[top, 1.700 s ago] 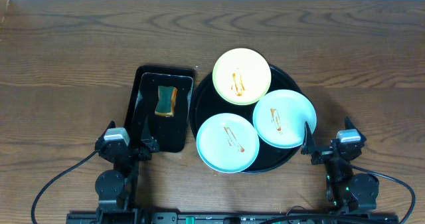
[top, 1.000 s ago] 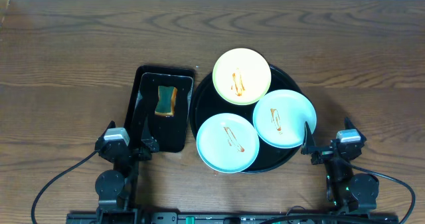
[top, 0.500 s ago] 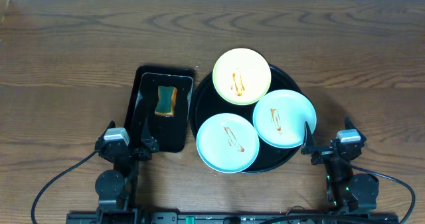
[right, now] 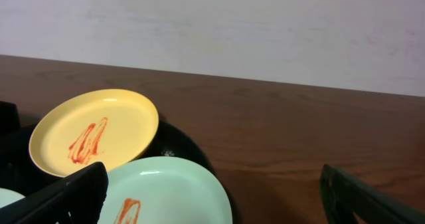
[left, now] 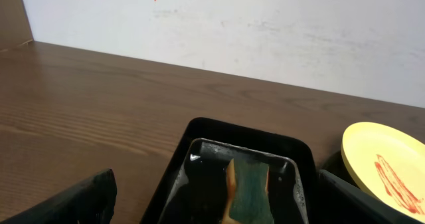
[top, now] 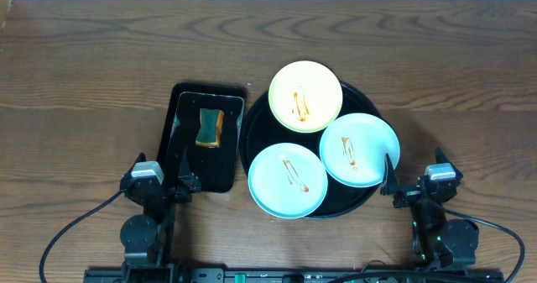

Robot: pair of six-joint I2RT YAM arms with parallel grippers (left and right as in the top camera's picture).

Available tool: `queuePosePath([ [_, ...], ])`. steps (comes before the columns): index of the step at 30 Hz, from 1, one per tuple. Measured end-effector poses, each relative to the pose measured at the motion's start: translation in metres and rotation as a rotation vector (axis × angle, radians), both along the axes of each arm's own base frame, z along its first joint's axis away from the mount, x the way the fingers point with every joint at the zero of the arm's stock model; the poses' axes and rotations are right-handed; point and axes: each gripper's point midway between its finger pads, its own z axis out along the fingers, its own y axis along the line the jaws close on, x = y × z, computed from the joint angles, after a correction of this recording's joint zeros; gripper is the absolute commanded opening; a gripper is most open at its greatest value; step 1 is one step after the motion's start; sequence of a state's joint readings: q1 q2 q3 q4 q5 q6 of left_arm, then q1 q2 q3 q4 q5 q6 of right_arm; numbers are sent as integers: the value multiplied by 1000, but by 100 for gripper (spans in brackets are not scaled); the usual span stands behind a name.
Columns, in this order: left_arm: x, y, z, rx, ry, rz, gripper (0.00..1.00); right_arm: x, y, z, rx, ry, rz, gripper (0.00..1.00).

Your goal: Clean dirty plates on tray and stack at the side

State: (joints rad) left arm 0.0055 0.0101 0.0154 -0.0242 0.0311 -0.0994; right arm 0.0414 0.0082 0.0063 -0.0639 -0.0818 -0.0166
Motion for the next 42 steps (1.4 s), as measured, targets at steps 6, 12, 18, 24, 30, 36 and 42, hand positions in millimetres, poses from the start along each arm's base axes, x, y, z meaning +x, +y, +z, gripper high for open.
queuePosePath([
  [6, 0, 0, 0, -1, 0, -2, 94, 0, 0, 0, 0, 0, 0, 99],
  [12, 0, -3, 0, -2, 0, -18, 94, 0, 0, 3, 21, -9, 0, 99],
  [18, 0, -4, -4, -20, 35, -19, 94, 0, -1, -1, 42, 9, -10, 99],
  [24, 2, -4, -28, -58, 196, -10, 94, -3, -3, -10, 78, 98, -27, 99],
  [30, 12, -4, -25, -67, 348, -4, 94, -2, -3, -6, 84, 230, -36, 99],
  [36, 25, -4, -14, -68, 502, 1, 94, 8, -3, 0, 78, 425, -47, 99],
  [42, 37, -4, -7, -69, 648, 5, 94, 15, -3, -23, 62, 725, -63, 99],
])
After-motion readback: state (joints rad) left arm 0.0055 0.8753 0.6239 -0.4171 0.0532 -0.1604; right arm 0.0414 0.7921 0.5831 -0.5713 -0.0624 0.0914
